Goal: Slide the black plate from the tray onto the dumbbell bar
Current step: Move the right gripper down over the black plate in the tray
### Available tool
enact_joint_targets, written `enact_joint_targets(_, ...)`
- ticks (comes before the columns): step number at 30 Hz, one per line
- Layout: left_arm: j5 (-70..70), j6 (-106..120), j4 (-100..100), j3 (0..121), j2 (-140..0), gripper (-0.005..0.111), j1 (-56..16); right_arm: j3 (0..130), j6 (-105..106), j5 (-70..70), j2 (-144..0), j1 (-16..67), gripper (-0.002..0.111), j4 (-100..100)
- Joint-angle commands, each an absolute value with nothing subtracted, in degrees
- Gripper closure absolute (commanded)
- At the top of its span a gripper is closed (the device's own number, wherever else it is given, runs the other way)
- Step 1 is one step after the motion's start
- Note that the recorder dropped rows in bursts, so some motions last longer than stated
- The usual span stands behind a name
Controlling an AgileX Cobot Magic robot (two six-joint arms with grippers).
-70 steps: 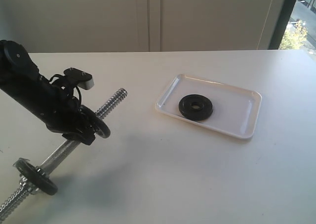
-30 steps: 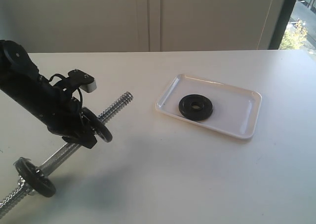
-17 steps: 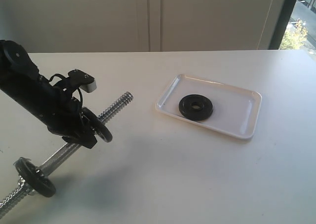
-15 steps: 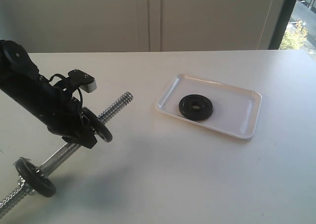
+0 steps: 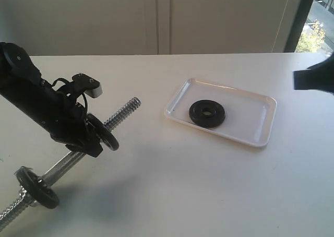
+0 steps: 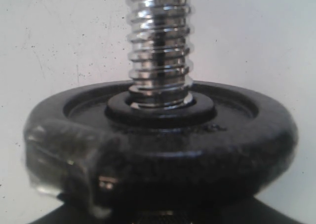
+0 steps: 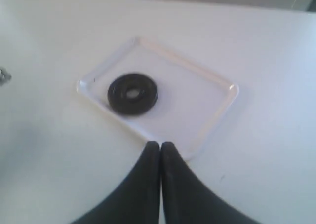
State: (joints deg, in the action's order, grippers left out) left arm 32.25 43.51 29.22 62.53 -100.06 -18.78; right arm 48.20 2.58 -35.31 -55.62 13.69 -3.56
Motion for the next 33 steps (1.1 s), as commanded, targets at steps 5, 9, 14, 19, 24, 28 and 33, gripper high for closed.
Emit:
enact_joint_targets(5,31.43,43.53,33.77,63.43,-98.35,0.107,-19.09,63.65,7.72,-40.29,-78.22,21.94,0.108,-1.86)
enact_joint_targets(9,30.75,43.53,33.77,63.43,-98.35,0.107,-19.09,69.62,7.72,-41.66,-86.43,25.89,0.108,3.79)
enact_joint_targets(14,29.57,43.53,34.21,63.43,-98.35,0.107,-18.99,76.75,7.25,-42.64,-94.47,27.99,0.108,6.10)
enact_joint_targets(19,30.17,43.53,34.21,63.43,-98.35,0.107,-18.99,81.90,7.25,-43.25,-99.60,27.99,0.108,6.66)
enact_joint_targets(24,30.31,43.53,34.21,63.43,-98.35,0.107,-18.99,87.00,7.25,-43.40,-104.37,27.88,0.108,6.66)
enact_joint_targets(28,32.89,43.53,34.21,63.43,-98.35,0.107,-18.99,90.92,7.56,-44.88,-109.83,25.77,0.108,6.66)
enact_joint_targets(33,32.51,43.53,34.21,63.43,-98.35,0.107,-18.99,93.81,7.56,-45.12,-116.77,23.83,0.107,5.94)
